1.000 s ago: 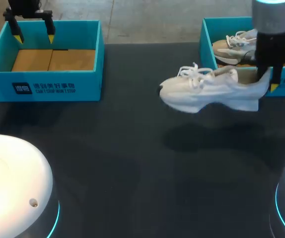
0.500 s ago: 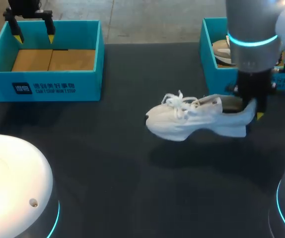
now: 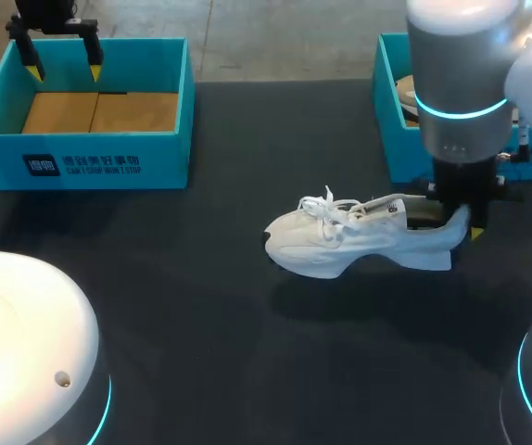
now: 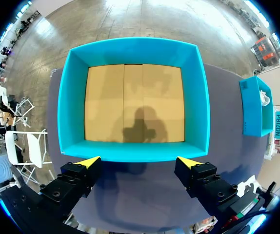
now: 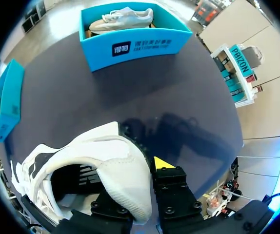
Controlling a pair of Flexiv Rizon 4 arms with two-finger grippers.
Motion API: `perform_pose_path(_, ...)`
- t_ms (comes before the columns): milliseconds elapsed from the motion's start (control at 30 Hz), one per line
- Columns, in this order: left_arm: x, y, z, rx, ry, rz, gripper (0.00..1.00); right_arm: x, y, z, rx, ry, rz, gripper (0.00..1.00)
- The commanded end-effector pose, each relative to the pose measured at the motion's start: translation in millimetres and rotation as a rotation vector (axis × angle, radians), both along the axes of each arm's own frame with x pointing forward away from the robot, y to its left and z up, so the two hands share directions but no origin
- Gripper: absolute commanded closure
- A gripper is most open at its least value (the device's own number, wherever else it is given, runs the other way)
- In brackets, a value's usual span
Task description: Take the shoe out of the shoebox, open the shoe tongue, remove and reinsert the insole, then place the shoe into the shoebox
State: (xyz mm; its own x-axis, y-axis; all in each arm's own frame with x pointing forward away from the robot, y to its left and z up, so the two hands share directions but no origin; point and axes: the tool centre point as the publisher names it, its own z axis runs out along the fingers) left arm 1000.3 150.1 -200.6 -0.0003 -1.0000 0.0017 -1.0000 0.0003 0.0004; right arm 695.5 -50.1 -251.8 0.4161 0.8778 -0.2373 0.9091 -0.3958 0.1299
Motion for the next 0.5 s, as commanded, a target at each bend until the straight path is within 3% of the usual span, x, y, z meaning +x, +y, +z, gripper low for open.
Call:
perform_pose_path(33,-0.1,0,0,0.001,0.000,0.000,0.00,-0.4,-1,1,0.005,-0.002,0.001,1.00)
perform_pose_path(233,-0.1,0,0,0.001,0.000,0.000,0.00,-3.6,32,-8,-0.064,0.041,0.033,1.00)
perform_pose_path(500,-0.1,0,0,0.001,0.000,0.000,0.00,-11.0,66,-23,-0.066,0.059,0.047,1.00)
